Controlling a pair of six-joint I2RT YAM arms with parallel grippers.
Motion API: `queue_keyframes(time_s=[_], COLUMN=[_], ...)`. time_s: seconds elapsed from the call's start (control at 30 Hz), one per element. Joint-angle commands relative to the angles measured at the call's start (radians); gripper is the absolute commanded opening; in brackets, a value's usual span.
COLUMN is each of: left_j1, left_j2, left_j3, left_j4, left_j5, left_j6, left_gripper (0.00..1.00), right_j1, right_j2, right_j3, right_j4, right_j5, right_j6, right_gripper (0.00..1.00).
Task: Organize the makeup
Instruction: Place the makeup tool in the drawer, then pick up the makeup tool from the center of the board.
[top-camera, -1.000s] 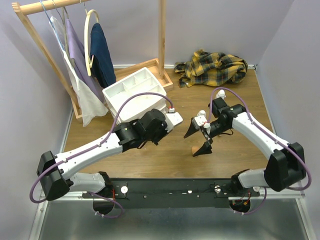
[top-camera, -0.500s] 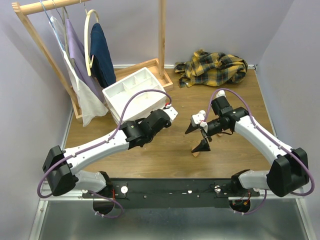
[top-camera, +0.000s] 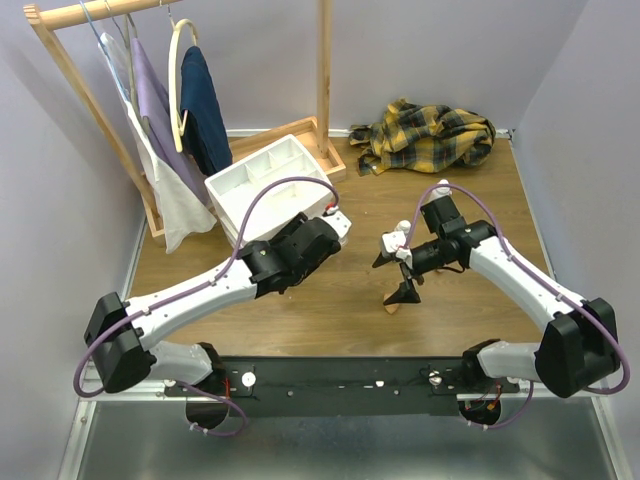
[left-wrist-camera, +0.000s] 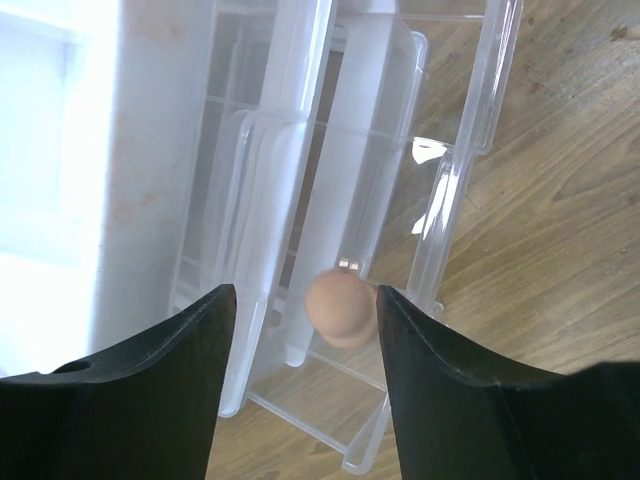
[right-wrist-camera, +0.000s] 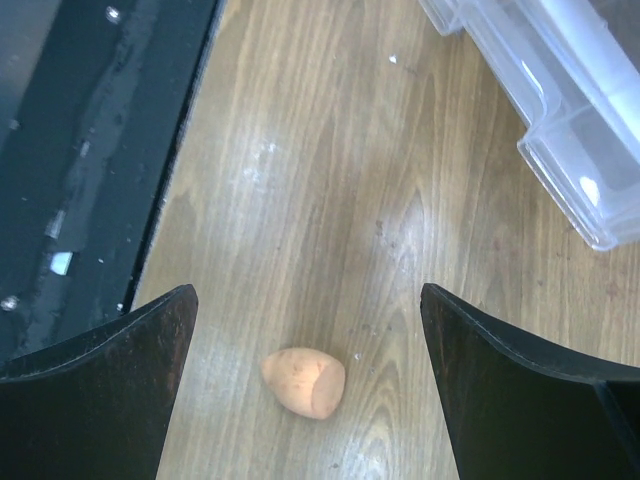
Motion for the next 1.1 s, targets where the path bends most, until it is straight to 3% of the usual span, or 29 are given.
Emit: queue_keyframes(time_s=[0.0,0.37,0.67,0.77,0.93,1.07], left_j1=[0.007,0.094,0.178,0.184,0.188,0.188], left_j2=[-0.068,-0.282,-0.391,-0.385,-0.378,-0.381], left_j3=[0.0,-0.092,-0.151,-0.151,-0.151,-0.151], left_j4=[0.034,0.174,0.275,0.272,0.269,0.266], left_j5=[-0.01,0.177,0.332,0.341,0.356,0.358], left_j6=[-0.019,-0.036,-0.079,-0.079,-0.082,-0.082], left_gripper=[0.73,0.99,0.99,0.99,0.99,0.99], right_j1=[0.002,0.002,0.008,0.014,0.028,0.041], right_j2=[-0.014,0.021,0.058,0.078,0.122,0.147], right_j3=[-0.047,-0.075,-0.069,-0.065,-0.046,-0.065], right_j4=[0.059,0.021,-0.004,-0.004,-0.027,0.01], right_j5=[0.069,0.109,0.13,0.152,0.199,0.285], right_j6=[0.012,-0.074,-0.088,-0.076,-0.062,-0.04], right_gripper=[1.0,1.0,0.92,0.83,0.53,0.46])
